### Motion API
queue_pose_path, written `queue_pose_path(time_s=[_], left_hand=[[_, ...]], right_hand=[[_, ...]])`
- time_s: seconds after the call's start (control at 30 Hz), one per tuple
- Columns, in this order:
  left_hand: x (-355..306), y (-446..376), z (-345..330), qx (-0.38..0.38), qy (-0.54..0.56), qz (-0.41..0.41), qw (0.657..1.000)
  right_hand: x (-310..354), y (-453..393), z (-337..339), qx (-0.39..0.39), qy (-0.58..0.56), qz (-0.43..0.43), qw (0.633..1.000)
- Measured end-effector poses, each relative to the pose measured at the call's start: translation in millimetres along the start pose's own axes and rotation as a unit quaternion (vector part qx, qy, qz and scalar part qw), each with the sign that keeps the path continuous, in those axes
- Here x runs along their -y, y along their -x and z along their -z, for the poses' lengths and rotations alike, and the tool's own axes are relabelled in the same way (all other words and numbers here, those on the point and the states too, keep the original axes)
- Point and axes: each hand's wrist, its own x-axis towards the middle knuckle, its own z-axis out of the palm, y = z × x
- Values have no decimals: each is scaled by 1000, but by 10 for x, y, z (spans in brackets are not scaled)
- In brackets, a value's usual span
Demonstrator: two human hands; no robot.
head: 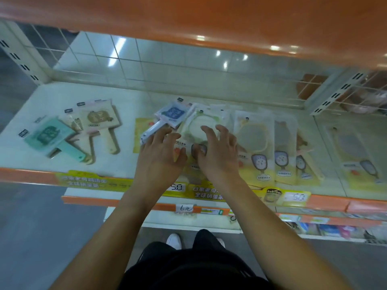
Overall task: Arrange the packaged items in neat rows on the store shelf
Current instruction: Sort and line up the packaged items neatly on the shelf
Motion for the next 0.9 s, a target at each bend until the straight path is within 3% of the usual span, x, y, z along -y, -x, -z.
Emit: queue_pose_path(time_s=[0.9], left_hand=[[140,-108,32,21,21,6,1000]], right_hand=[[-19,-124,-1,55,28,48,997]])
